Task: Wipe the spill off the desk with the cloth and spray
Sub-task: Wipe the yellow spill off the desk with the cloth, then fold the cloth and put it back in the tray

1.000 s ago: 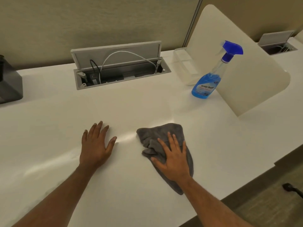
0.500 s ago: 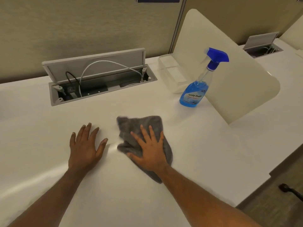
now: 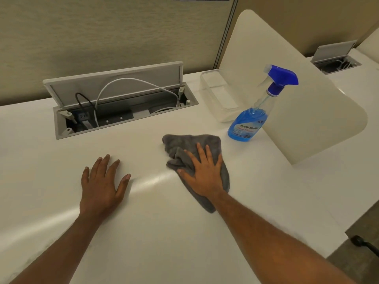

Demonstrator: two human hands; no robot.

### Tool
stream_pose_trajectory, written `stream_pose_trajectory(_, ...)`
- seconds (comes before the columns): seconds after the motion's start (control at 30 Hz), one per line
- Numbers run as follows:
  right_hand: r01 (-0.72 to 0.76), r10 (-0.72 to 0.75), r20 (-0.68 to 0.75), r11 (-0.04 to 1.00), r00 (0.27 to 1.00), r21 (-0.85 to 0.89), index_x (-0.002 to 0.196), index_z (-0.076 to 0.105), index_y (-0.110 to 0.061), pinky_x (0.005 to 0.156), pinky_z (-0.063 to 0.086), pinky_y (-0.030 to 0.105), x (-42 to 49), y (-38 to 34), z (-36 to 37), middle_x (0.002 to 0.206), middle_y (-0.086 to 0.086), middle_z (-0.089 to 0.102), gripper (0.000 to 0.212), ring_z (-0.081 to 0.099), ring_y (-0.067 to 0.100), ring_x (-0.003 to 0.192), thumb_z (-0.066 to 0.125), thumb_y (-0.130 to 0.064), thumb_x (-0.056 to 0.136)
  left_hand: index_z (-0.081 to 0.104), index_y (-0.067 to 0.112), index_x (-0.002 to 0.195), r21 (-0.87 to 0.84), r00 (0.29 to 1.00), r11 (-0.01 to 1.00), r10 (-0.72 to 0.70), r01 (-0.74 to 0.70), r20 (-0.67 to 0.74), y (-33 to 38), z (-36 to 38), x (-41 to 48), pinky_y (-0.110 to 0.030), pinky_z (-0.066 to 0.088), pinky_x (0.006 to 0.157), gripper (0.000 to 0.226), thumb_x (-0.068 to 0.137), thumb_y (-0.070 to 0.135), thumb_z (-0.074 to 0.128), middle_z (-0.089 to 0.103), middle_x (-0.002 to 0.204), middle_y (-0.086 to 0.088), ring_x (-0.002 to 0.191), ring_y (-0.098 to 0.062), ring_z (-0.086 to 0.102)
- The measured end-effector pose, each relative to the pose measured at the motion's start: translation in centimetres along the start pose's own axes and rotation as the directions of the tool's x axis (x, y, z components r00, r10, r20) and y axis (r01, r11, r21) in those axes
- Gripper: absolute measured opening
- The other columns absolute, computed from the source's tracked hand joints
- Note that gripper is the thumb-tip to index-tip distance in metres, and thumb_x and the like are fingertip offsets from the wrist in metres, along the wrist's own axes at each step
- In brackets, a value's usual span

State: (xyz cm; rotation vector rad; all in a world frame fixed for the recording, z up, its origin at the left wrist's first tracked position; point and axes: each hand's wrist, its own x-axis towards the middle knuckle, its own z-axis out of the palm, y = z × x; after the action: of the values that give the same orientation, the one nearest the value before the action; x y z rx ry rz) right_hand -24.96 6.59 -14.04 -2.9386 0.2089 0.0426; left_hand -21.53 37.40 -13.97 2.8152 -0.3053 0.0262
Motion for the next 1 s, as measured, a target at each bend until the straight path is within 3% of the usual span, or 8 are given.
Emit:
stream_pose_trajectory(0.13,-0.019,0.019,0.023,1.000,1.000,0.012,0.154,0.014,-0.044,0.115,-0.001,0.069,4.6,-0.6,-0.3,0.168,0.001,0.002,0.081,-0.004,0.029,0.154,0.012,-0.081,0.083,0.048,0.017,0.143,-0.008,1.000,1.000,-0.016,0.016,-0.012,-0.5,-0.1,0.5,-0.050,0.011,0.121,0.072,0.094,0.063,0.024,0.035,0.158,-0.010,0.149,-0.028,0.024)
stream_pose_trajectory(0.33,0.019,-0.020,0.026,0.999,0.999,0.031,0.156,0.016,-0.039,0.118,-0.006,0.065,9.9,-3.7,-0.1,0.168,0.002,0.003,0.075,-0.003,0.029,0.154,0.028,-0.076,0.091,0.050,0.016,0.141,-0.023,0.999,0.999,-0.037,0.037,-0.018,-1.2,-0.7,1.6,-0.051,0.018,0.118,0.072,0.093,0.063,0.024,0.043,0.152,-0.010,0.143,-0.030,0.034)
stream_pose_trajectory(0.43,0.085,-0.087,0.034,0.995,0.996,0.060,0.156,0.018,-0.037,0.119,-0.006,0.063,11.3,-6.1,0.4,0.168,0.002,0.004,0.077,-0.003,0.028,0.154,0.030,-0.076,0.091,0.055,0.013,0.136,-0.099,0.996,0.992,-0.085,0.082,-0.032,-0.6,-1.3,2.7,-0.054,0.031,0.110,0.072,0.092,0.062,0.027,0.053,0.142,-0.011,0.134,-0.032,0.044)
stream_pose_trajectory(0.63,0.221,-0.224,0.061,0.974,0.973,0.053,0.156,0.018,-0.037,0.119,-0.007,0.061,10.9,-9.7,1.4,0.167,0.002,0.006,0.078,-0.001,0.028,0.154,0.033,-0.077,0.090,0.053,0.010,0.138,-0.310,0.977,0.928,-0.213,0.206,0.013,2.9,-1.7,6.8,-0.054,0.038,0.107,0.073,0.092,0.063,0.035,0.057,0.139,-0.014,0.127,-0.034,0.052)
stream_pose_trajectory(0.83,0.298,-0.304,0.029,0.947,0.952,0.123,0.155,0.022,-0.035,0.120,-0.009,0.058,7.4,-11.7,2.5,0.167,0.000,0.013,0.073,0.003,0.023,0.154,0.037,-0.071,0.093,0.069,0.021,0.104,-0.414,0.946,0.860,-0.325,0.299,0.009,4.8,-1.8,9.0,-0.048,0.056,0.081,0.073,0.078,0.083,0.043,0.072,0.096,-0.001,0.088,-0.022,0.066)
stream_pose_trajectory(0.9,0.306,-0.310,0.004,0.940,0.951,0.150,0.154,0.024,-0.033,0.120,-0.006,0.059,6.1,-11.8,2.7,0.166,0.000,0.017,0.072,0.005,0.023,0.154,0.037,-0.069,0.093,0.066,0.019,0.111,-0.393,0.937,0.858,-0.348,0.331,0.030,4.7,-1.6,8.5,-0.049,0.056,0.083,0.076,0.074,0.083,0.049,0.070,0.103,-0.003,0.093,-0.023,0.065)
stream_pose_trajectory(1.0,0.316,-0.318,-0.015,0.935,0.948,0.161,0.153,0.028,-0.033,0.121,-0.001,0.059,4.2,-11.4,2.9,0.165,-0.001,0.020,0.071,0.009,0.022,0.154,0.035,-0.069,0.092,0.057,0.011,0.128,-0.378,0.932,0.855,-0.356,0.356,0.072,4.9,-1.4,7.1,-0.050,0.052,0.095,0.073,0.079,0.064,0.064,0.063,0.121,-0.012,0.109,-0.030,0.060)
